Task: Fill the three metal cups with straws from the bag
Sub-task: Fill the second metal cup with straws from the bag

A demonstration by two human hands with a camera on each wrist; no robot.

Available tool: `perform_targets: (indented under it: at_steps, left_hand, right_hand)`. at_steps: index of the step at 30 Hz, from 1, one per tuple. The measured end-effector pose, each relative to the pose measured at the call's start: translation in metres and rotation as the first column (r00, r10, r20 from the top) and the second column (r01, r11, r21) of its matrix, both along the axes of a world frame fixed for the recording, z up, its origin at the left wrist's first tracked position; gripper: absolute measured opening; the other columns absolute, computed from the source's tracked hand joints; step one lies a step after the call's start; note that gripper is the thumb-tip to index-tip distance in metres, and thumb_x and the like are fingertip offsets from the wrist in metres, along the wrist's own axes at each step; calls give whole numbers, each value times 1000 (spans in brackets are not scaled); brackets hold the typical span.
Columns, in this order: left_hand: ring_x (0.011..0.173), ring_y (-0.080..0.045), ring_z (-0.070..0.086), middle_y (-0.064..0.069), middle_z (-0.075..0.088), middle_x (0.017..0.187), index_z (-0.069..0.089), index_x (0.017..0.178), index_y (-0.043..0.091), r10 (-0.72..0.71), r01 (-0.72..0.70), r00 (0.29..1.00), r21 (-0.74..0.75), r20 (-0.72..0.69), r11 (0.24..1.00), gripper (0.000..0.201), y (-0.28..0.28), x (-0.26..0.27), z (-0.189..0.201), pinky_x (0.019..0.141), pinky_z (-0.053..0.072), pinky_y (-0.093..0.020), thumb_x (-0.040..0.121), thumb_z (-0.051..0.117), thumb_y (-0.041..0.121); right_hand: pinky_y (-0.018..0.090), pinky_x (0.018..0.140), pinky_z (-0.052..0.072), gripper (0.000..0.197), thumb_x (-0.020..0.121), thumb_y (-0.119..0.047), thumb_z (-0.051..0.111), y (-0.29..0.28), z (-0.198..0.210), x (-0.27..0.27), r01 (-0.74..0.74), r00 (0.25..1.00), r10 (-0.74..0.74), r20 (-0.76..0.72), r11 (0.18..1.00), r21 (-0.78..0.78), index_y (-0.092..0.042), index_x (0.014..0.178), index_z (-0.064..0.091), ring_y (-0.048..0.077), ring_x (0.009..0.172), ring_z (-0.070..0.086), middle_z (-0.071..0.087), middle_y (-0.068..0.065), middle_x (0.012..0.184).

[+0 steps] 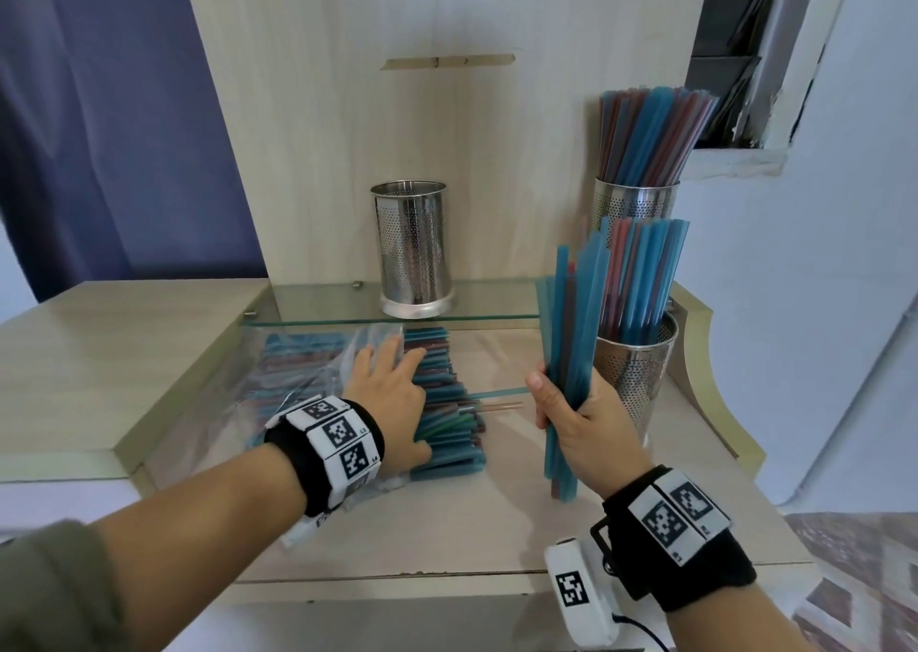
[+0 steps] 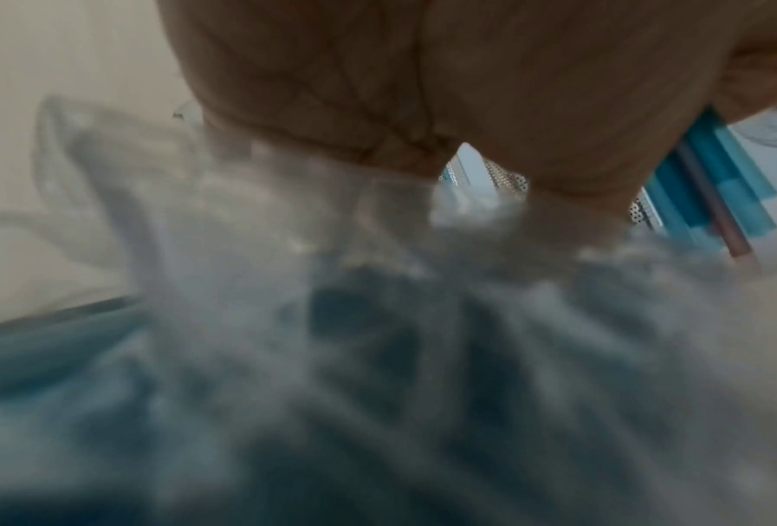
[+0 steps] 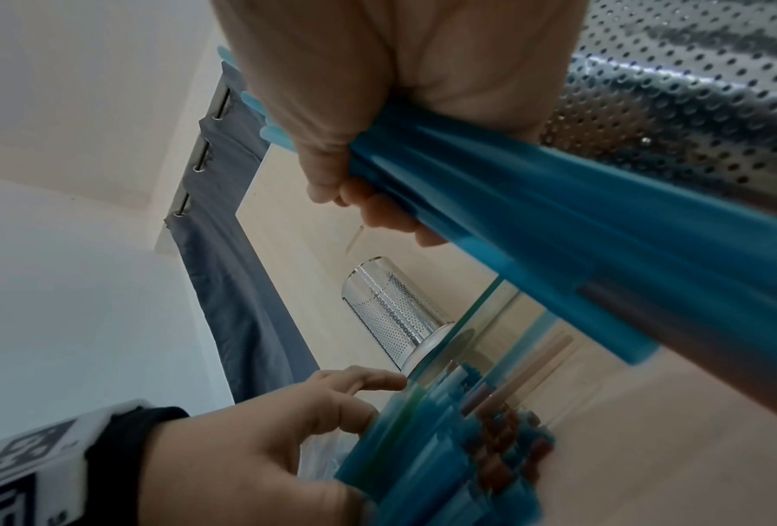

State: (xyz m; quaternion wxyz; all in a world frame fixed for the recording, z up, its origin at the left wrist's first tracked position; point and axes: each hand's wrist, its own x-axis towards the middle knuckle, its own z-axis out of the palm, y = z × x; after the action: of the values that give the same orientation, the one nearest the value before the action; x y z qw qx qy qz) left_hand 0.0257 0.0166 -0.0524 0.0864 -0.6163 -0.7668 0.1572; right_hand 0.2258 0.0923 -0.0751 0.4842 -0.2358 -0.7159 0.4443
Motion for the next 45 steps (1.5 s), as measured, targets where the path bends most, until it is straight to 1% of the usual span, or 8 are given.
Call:
perform_targets:
  at_steps: [8,13,18,22,26,36,41,45]
  left_hand:
    - [143,-35,4,-5,17,157,64,119,15,-30,29,1000,-67,-11,997,53,11,3,0,115,5,-58,84,54,53]
    - [144,-27,9,0,26,153,55,125,15,-103,100,994,69,33,993,50,16,5,11,114,4,-55,89,48,49]
    - [104,-21,51,3,56,102,46,106,20,-221,178,963,250,155,952,27,27,9,30,106,20,-41,95,42,44]
    - [72,-22,48,1,52,78,44,95,13,-291,169,877,321,382,932,24,32,11,41,64,30,-29,97,50,37]
    - [72,-22,63,-5,65,81,55,106,8,-366,73,714,457,596,887,32,34,2,46,67,51,-36,95,55,37]
    - [58,-10,50,7,51,69,51,95,23,-750,-206,437,866,497,455,17,20,18,101,58,48,-36,96,50,39]
    - [55,-13,47,5,49,67,46,91,27,-866,-314,395,931,305,185,16,8,27,141,56,44,-33,92,49,42]
    - [47,-11,45,11,48,51,46,86,18,-911,-433,235,876,338,213,17,3,44,153,52,45,-30,97,50,30]
  right_hand:
    - [20,59,47,26,81,-43,58,0,-6,0,2,1000,-2,-30,1000,-5,-18,86,55,6,56,51,52,-3,63]
    - [19,59,47,30,83,-40,58,4,-9,5,22,998,-24,-65,999,-34,-10,86,55,7,55,51,52,-1,61]
    - [22,59,48,29,84,-43,59,6,-13,6,37,998,-39,-54,999,-36,-14,85,56,8,56,53,53,-4,59]
    - [22,59,48,27,83,-42,59,5,-12,7,28,997,-33,-75,998,-64,-16,90,57,8,56,52,53,-4,60]
    - [22,58,47,25,84,-41,59,4,-14,8,40,996,-43,-73,998,-43,-17,86,56,8,55,52,53,-6,59]
    - [21,59,48,25,83,-44,58,4,-13,8,42,997,-44,-63,998,-39,-19,88,57,7,56,53,54,-6,59]
    - [17,58,47,26,81,-43,59,4,-12,6,36,997,-38,-64,999,-39,-17,87,58,5,54,52,54,-6,58]
    - [19,56,47,26,81,-40,62,5,-8,2,32,996,-36,-82,999,-44,-15,88,59,7,52,52,53,-6,58]
